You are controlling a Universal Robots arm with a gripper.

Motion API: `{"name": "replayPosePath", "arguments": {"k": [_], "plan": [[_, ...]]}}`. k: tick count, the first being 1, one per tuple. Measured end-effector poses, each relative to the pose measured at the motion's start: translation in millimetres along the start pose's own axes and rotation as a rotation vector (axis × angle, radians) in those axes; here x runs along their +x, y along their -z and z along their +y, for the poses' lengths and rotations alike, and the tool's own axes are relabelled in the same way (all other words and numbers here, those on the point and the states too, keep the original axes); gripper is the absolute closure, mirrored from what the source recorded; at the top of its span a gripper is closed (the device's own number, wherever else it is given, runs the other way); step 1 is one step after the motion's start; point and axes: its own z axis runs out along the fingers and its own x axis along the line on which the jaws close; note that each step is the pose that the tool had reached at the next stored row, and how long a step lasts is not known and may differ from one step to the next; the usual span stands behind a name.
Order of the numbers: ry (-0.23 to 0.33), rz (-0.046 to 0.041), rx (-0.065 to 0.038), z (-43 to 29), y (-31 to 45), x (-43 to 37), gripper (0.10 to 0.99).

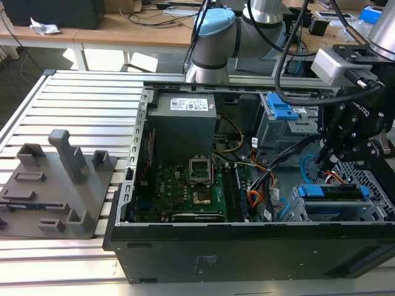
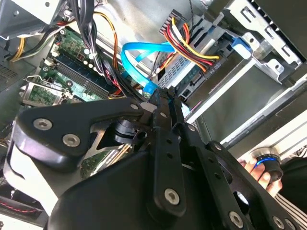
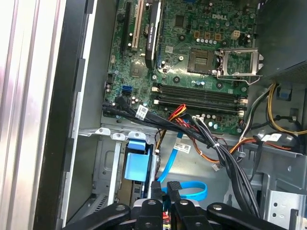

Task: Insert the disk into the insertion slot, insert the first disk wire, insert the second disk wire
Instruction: 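Insert the second disk wire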

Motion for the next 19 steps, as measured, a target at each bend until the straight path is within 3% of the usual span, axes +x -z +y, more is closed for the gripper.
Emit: {"name": "replayPosePath", "arguments": {"k": [4,14,16,18,19], "plan": [[0.000,0.0001,0.000,1.1,-0.3,9.2,0.922],[0.000,-0.0001,0.000,2.5,-1.0,22.4,0.922],[-0.005,-0.0047,0.000,2.4,-1.4,22.8,0.922],[-0.018,-0.0188,0.001,1.9,-2.1,22.7,0.922],[-0.020,-0.0192,0.001,1.7,-2.3,22.7,0.922]]}}
